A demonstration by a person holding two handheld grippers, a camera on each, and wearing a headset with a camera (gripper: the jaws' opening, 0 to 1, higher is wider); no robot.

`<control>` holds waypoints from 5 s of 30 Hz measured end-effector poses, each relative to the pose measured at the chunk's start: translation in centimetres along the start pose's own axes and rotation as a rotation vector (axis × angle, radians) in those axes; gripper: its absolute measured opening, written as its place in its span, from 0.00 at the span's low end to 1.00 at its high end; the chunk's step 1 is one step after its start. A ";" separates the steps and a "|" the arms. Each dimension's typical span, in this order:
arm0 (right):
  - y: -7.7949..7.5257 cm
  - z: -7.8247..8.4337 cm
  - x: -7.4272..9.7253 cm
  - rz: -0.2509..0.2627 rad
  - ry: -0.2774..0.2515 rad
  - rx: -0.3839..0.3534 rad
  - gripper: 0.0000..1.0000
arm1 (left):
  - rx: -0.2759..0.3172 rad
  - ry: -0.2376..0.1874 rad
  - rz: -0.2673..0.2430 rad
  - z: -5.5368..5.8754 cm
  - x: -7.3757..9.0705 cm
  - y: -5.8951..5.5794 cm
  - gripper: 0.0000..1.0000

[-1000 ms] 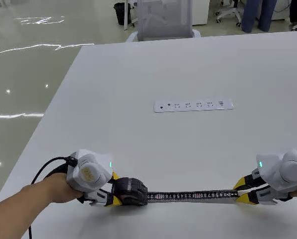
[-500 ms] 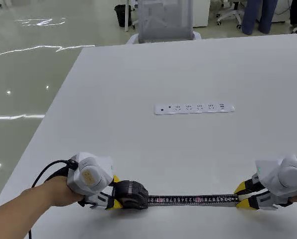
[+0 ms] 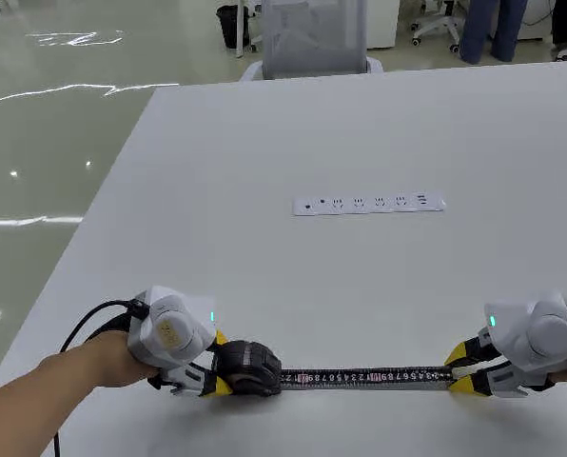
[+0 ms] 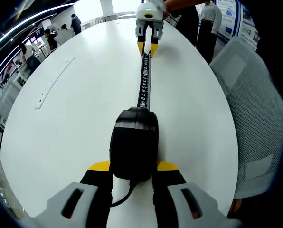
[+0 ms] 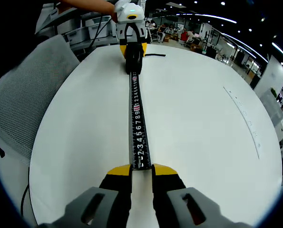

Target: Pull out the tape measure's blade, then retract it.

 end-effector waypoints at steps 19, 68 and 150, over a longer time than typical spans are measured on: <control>0.4 -0.6 0.0 0.023 0.001 -0.032 0.21 | 0.049 0.001 -0.004 0.8 0.9 -0.8 0.42; 5.8 -1.6 2.9 0.228 -0.092 -0.429 0.47 | 0.575 -0.230 -0.118 1.0 2.9 -7.3 0.73; 11.5 -6.0 4.8 0.489 -0.177 -0.847 0.85 | 1.019 -0.375 -0.479 -3.1 4.9 -11.4 0.99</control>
Point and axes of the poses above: the centre of the closed fingertips' face, and the gripper's own axes: x roughly backward along the fingers, y roughly to its left, z roughly out of its underside, the point moved 7 cm from there along x, roughly backward along the fingers, and after that the axes turned 10 degrees about y, right-handed, at the moved point
